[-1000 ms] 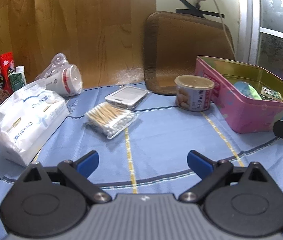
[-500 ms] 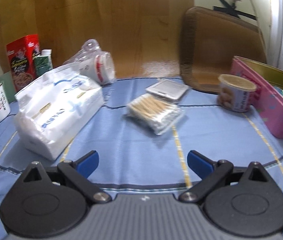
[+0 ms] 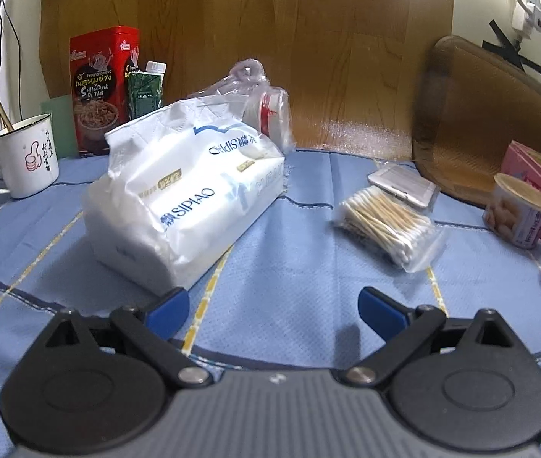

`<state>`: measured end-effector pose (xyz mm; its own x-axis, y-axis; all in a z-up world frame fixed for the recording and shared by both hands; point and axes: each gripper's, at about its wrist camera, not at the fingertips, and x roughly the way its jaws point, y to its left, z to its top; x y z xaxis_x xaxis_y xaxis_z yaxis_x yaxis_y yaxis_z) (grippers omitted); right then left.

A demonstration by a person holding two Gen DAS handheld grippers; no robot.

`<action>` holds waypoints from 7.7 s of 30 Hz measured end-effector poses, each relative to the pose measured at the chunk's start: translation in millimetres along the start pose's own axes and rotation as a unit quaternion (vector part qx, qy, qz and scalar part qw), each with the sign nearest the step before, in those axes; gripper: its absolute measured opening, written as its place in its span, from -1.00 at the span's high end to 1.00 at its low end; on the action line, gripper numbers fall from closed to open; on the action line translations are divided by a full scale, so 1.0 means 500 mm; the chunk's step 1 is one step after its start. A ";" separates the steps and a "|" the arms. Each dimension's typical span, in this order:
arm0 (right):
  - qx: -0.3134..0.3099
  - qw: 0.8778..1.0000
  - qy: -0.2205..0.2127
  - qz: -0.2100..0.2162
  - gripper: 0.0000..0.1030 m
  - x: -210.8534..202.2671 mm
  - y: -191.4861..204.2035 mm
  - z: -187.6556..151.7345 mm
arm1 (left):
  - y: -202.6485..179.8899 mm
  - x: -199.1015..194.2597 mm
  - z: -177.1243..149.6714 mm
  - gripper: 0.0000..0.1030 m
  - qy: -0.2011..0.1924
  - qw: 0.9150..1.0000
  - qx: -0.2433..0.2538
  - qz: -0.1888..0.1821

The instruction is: Organize soft objects

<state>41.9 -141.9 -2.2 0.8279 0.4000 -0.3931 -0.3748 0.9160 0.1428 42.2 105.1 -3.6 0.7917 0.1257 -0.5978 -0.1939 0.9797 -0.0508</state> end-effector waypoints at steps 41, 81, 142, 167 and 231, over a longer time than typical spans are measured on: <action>-0.030 0.998 0.041 0.047 -0.05 0.109 0.026 0.129 | 0.038 -0.015 0.002 -0.92 -0.038 0.995 -0.061 -0.073; -0.090 0.991 -0.103 -0.001 -0.24 -0.168 -0.117 -0.043 | -0.352 -0.145 0.101 0.01 -0.001 0.929 0.115 -0.353; 0.161 0.978 -0.086 -0.105 -0.33 -0.205 -0.202 -0.053 | -0.287 -0.126 -0.017 -0.60 0.005 0.983 0.135 -0.123; 0.111 0.989 -0.041 -0.083 -0.33 -0.140 -0.123 -0.048 | -0.166 -0.059 -0.017 -0.73 0.015 0.994 0.088 -0.069; -0.110 0.989 0.084 0.058 0.70 0.208 0.086 0.048 | 0.069 -0.016 0.008 -0.86 -0.038 0.998 -0.052 0.003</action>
<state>122.0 -59.9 -15.3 0.7006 0.4746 -0.5329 -0.5599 0.8285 0.0018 31.5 138.4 2.6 0.8310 0.1462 -0.5367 -0.2546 0.9578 -0.1334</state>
